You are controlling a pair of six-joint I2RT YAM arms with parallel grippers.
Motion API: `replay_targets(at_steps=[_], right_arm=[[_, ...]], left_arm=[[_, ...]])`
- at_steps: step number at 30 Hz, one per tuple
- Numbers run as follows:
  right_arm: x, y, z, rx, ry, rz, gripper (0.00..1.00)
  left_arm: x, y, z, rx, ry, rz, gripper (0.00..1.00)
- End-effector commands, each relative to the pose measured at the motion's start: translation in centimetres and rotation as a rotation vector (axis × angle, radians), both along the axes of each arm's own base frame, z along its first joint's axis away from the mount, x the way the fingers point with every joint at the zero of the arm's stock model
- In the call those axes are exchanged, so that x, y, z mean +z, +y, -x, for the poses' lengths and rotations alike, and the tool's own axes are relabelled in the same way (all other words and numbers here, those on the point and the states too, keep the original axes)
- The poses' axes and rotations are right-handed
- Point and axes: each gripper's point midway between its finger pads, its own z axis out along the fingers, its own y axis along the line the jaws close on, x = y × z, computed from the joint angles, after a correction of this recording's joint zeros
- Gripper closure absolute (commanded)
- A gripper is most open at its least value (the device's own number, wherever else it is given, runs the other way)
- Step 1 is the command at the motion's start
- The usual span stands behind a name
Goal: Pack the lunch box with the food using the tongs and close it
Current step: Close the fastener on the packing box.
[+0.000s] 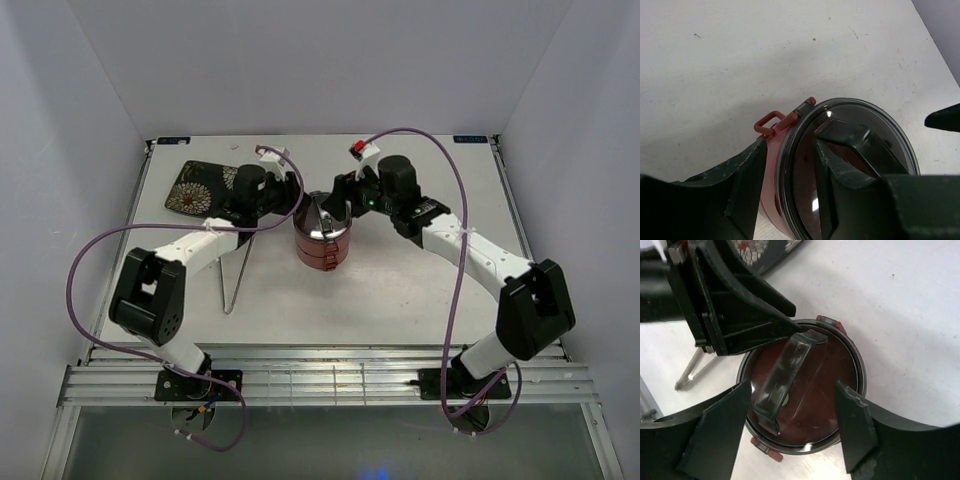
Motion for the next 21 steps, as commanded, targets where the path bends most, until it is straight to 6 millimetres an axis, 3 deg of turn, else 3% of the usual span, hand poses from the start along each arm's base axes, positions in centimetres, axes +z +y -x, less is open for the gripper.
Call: replay_targets(at_steps=[1, 9, 13, 14, 20, 21], right_arm=[[-0.7, 0.5, 0.9, 0.14, -0.068, 0.148, 0.29], [-0.9, 1.8, 1.8, 0.234, -0.097, 0.247, 0.34], [-2.2, 2.5, 1.2, 0.222, -0.059, 0.311, 0.35], [-3.3, 2.8, 1.0, 0.229, -0.032, 0.327, 0.35], [-4.5, 3.2, 0.4, 0.288, -0.028, 0.409, 0.5], [-4.4, 3.2, 0.5, 0.309, -0.045, 0.413, 0.57]], left_arm=[[-0.7, 0.6, 1.9, 0.016, 0.06, -0.005, 0.48], [0.0, 2.2, 3.1, 0.079, 0.049, 0.0, 0.5], [1.1, 3.7, 3.4, 0.149, 0.028, -0.01, 0.5], [1.4, 4.1, 3.4, 0.172, 0.016, -0.014, 0.47], [5.4, 6.2, 4.6, 0.25, -0.064, 0.021, 0.4], [5.2, 6.9, 4.7, 0.284, -0.021, 0.043, 0.39]])
